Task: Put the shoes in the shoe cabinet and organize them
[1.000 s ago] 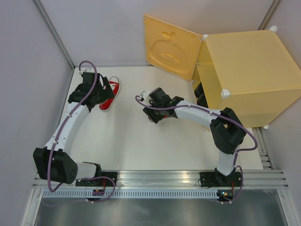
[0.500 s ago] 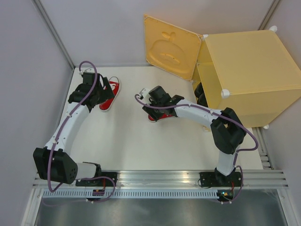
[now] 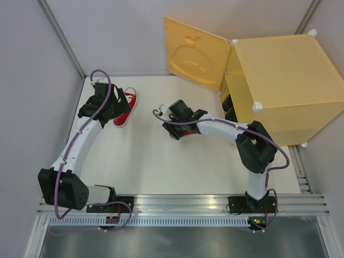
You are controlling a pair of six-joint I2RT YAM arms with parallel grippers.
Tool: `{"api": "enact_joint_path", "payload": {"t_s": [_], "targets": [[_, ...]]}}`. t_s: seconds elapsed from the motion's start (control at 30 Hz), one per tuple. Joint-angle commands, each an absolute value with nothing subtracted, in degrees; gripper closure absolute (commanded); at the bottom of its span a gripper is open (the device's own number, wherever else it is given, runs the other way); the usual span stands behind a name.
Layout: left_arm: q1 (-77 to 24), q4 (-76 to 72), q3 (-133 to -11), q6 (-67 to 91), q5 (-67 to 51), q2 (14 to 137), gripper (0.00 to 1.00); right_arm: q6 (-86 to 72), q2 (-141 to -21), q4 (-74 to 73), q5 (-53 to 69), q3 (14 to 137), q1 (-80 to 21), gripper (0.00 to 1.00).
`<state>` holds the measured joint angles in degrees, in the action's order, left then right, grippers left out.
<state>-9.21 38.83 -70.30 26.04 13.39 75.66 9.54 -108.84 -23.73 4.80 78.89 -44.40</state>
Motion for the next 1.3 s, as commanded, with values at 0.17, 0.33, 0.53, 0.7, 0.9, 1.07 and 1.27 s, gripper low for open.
{"api": "enact_joint_path", "payload": {"t_s": [0.17,0.33,0.53,0.7,0.9,1.07,1.27], "targets": [[-9.0,36.8,-70.3,24.3,13.7,75.3,0.03,7.6,-108.2,-24.0,10.5,80.6,-44.6,0.60],[-9.0,36.8,-70.3,24.3,13.4,75.5,0.03,5.8,-107.2,-22.9,13.5,79.5,-44.6,0.61],[-9.0,36.9,-70.3,24.3,13.2,75.8,0.03,3.1,-108.5,-20.5,15.6,79.3,-44.6,0.61],[-9.0,36.9,-70.3,24.3,13.1,75.8,0.03,0.7,-110.4,-19.4,14.8,79.2,-44.6,0.57],[-9.0,36.8,-70.2,24.3,12.9,75.8,0.03,-2.3,-112.7,-18.2,11.0,78.4,-44.7,0.49],[-9.0,36.9,-70.3,24.3,12.6,76.1,0.03,-3.4,-113.5,-17.3,7.7,78.2,-45.2,0.48],[-9.0,36.9,-70.3,24.3,12.4,76.3,0.03,-4.1,-115.4,-17.3,1.9,78.9,-46.2,0.49]]}}
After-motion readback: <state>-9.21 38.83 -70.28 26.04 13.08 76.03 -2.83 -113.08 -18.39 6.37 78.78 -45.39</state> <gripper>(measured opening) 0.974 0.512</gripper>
